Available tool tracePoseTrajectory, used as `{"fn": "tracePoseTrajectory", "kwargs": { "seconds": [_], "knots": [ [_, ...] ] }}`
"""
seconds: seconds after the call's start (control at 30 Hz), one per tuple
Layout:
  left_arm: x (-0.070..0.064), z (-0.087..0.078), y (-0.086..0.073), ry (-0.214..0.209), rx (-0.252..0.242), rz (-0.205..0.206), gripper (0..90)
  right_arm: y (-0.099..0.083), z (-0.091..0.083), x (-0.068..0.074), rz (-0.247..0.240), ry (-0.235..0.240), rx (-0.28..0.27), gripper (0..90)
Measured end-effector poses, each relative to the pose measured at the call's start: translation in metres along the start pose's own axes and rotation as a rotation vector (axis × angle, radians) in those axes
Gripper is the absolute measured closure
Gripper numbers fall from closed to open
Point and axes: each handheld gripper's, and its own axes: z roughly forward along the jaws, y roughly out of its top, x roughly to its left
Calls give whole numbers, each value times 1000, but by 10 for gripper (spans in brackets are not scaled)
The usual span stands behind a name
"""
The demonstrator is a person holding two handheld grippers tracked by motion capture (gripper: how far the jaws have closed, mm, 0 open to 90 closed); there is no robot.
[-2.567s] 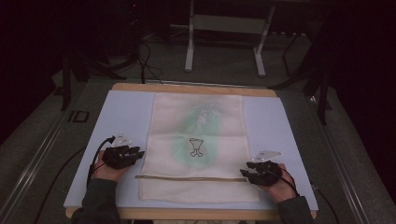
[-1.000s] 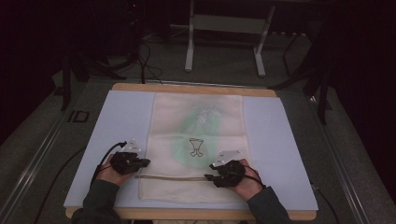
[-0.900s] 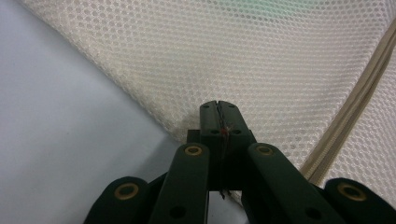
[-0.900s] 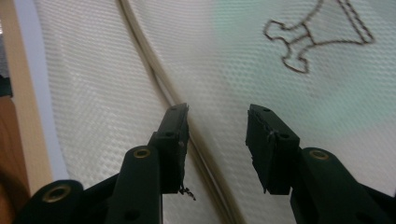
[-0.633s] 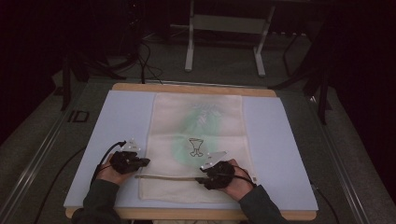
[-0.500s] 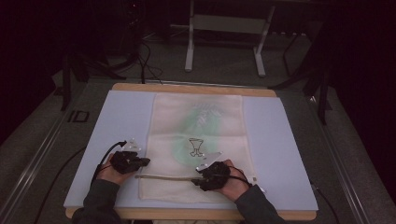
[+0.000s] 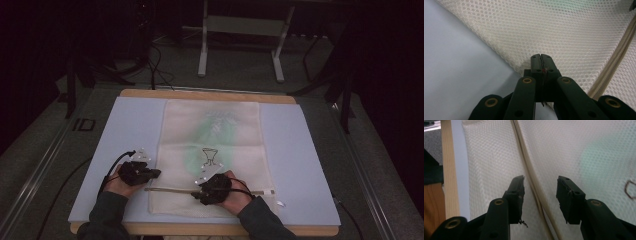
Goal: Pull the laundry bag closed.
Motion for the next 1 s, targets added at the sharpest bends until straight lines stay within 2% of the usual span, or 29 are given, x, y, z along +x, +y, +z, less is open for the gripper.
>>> {"fn": "tracePoseTrajectory", "kwargs": {
  "seconds": [0.23, 0.43, 0.7, 1.0],
  "knots": [
    [1, 0, 0, -7, 0, -8, 891, 16, 14, 5, -27, 16, -20, 622],
    [0, 0, 1, 2, 1, 6, 891, 28, 26, 9, -43, 49, -26, 744],
    [1, 0, 2, -6, -4, -1, 888, 38, 38, 12, -55, 60, -43, 718],
    [2, -3, 2, -10, -16, -9, 884, 55, 51, 18, -71, 87, -60, 783]
  ]
}}
